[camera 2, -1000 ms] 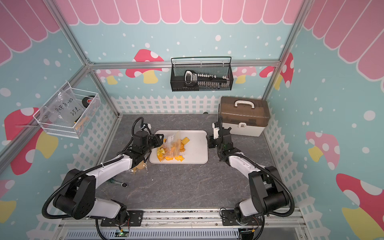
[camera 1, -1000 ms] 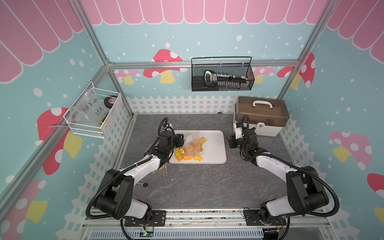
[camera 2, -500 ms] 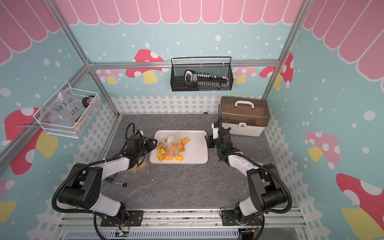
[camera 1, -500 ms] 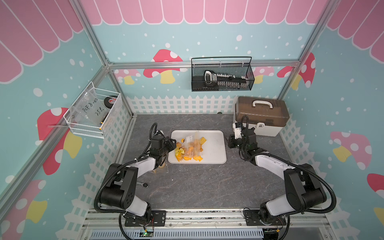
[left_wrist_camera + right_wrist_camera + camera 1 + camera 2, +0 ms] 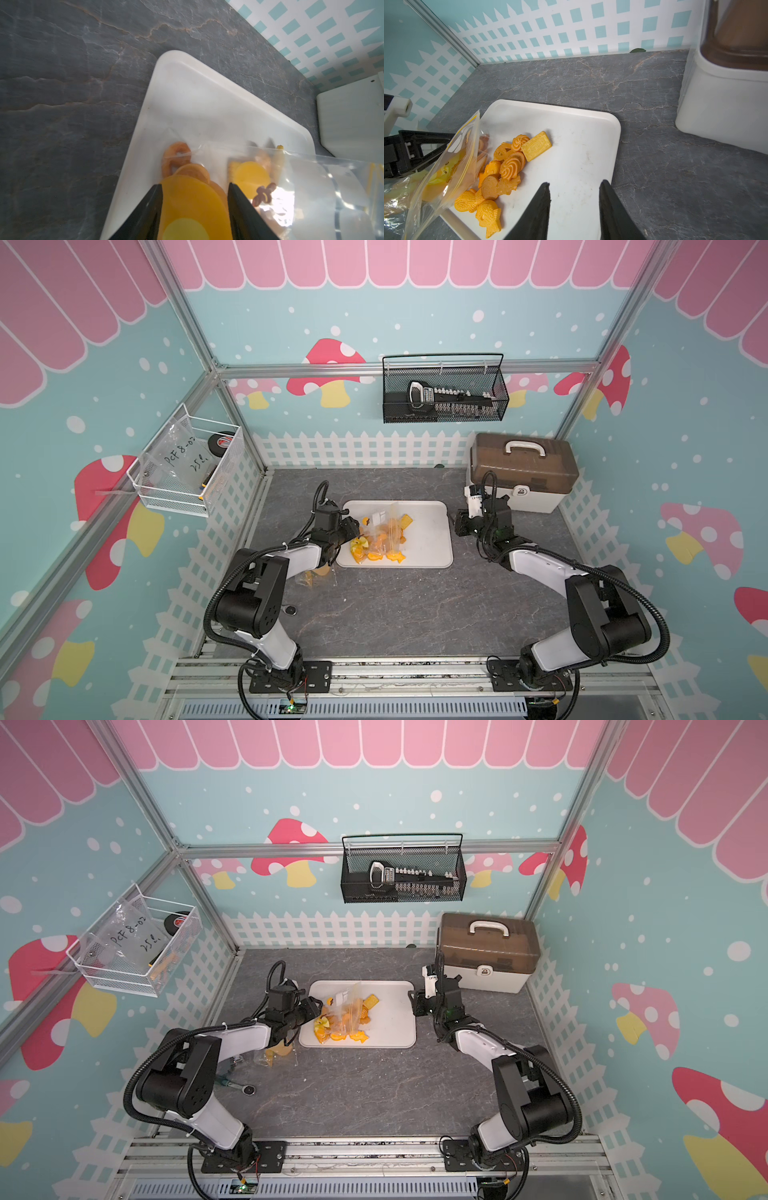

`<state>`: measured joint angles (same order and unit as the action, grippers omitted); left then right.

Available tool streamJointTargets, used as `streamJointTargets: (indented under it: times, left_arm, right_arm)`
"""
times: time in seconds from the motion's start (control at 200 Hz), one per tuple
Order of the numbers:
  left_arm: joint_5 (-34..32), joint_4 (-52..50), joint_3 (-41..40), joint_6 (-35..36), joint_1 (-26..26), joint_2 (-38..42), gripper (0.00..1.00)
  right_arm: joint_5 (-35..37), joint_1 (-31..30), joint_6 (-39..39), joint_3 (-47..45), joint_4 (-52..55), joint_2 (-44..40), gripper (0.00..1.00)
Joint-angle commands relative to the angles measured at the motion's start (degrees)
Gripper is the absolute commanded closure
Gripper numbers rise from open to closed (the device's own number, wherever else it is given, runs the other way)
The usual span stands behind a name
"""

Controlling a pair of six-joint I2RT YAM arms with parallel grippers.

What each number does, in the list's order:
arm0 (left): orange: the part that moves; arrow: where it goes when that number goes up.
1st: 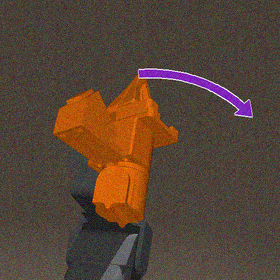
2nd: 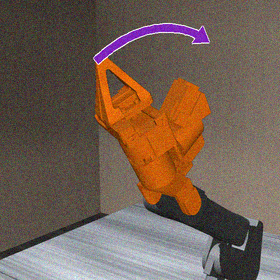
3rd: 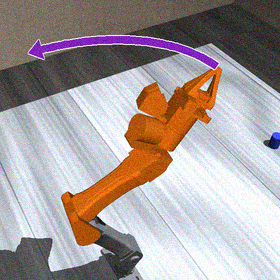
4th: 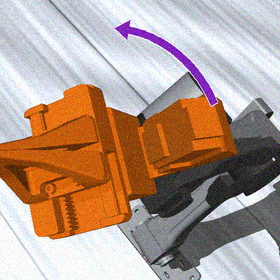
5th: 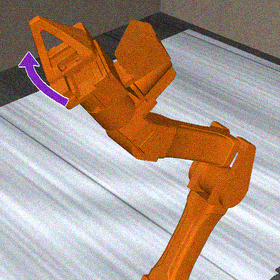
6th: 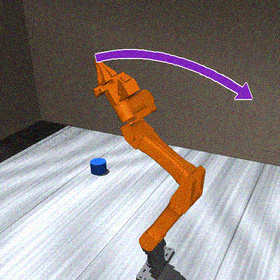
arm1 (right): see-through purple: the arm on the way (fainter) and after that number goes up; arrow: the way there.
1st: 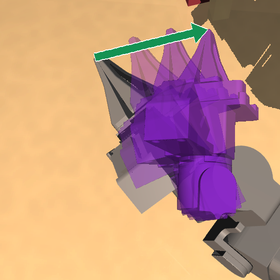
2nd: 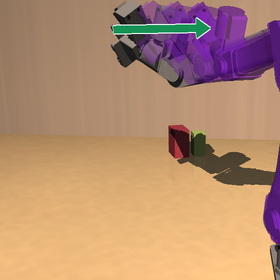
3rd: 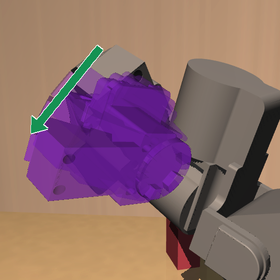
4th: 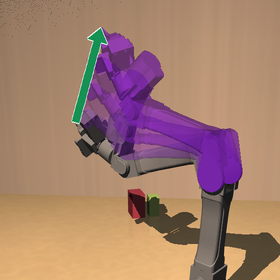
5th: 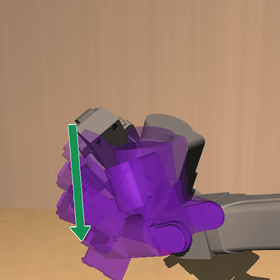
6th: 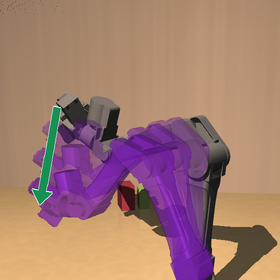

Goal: Pour cookies out of the ziploc bag
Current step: 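Pour the cookies out of the ziploc bag onto the tray.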

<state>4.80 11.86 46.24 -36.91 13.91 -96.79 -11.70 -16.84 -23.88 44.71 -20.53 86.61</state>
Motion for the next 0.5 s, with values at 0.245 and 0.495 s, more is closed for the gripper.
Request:
streamJointTargets:
  times: [0.245, 0.495]
  left_arm:
    - [-6.10, -7.97, 7.23, 2.38, 2.48, -6.63, 0.36]
    - [-8.16, -9.75, 8.69, 3.75, 2.66, -8.25, 0.49]
  right_arm:
    - [-1.57, 0.58, -0.29, -0.86, -1.36, -0.16, 0.62]
    - [-2.44, 0.67, -0.64, -0.67, -1.61, 0.14, 0.65]
